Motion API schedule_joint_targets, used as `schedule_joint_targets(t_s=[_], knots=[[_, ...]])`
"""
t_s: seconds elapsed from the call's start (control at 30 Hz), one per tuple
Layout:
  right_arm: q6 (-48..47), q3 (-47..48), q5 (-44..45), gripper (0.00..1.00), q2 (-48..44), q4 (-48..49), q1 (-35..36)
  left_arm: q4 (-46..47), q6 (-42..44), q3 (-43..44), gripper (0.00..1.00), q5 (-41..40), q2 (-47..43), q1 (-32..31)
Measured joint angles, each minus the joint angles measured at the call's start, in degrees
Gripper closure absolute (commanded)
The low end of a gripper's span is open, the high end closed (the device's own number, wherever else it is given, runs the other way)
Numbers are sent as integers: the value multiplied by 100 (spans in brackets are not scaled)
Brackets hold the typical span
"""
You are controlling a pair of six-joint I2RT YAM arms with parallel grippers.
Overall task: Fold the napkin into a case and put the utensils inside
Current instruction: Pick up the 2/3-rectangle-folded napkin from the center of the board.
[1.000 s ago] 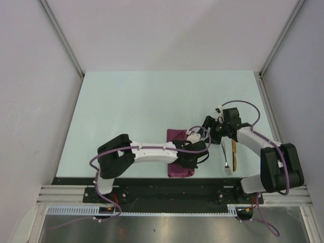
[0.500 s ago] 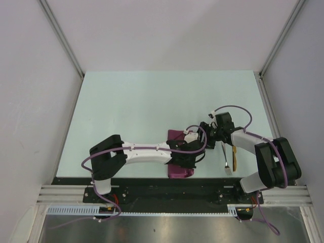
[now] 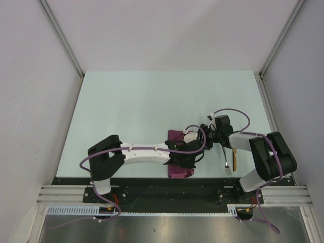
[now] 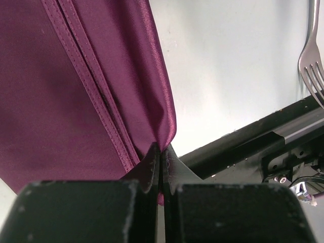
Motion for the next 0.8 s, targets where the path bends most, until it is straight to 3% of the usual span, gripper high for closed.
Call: schedule_joint_targets(t_s=[0.1, 0.4, 0.67, 0.8], knots=[[37, -26, 7, 49, 31, 162, -9, 39, 0, -26, 100, 4, 0, 0], [13, -13, -63, 69, 264, 387, -168, 149, 44, -118, 100, 87, -9, 2], [-391, 487, 402, 91, 264, -387, -90, 538, 131, -299, 100, 317, -20, 39], [-573, 697, 651, 96, 254, -767, -17, 800, 138, -391, 100, 435, -33, 76]])
